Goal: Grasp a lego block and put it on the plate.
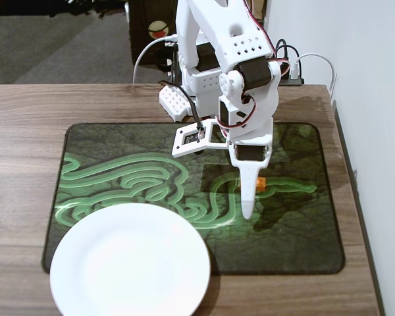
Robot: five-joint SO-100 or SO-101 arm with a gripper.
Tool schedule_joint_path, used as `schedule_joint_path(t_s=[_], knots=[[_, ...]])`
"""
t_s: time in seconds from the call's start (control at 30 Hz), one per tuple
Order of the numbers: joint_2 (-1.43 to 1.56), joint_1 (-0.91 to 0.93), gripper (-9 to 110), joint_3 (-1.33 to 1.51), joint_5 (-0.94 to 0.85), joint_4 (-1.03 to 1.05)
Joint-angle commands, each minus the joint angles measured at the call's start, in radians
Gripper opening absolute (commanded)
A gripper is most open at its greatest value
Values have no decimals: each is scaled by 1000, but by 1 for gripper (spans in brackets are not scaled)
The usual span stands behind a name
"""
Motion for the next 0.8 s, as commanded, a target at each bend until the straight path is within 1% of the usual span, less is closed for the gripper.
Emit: schedule_joint_path(t_s=[0.0, 0.07, 0.17, 0.3, 0.4, 0.5, 0.63, 0.67, 0.77], knots=[[-9, 17, 47, 0, 2, -12], [-9, 18, 46, 2, 0, -12], [-6, 21, 41, 3, -3, -15], [-6, 26, 41, 6, -3, -15], [-5, 29, 35, 8, -3, -18], [-3, 31, 34, 12, -3, -18], [-3, 32, 30, 12, 0, -20], [-3, 34, 26, 12, 0, -23], [-2, 34, 24, 14, 2, -23]])
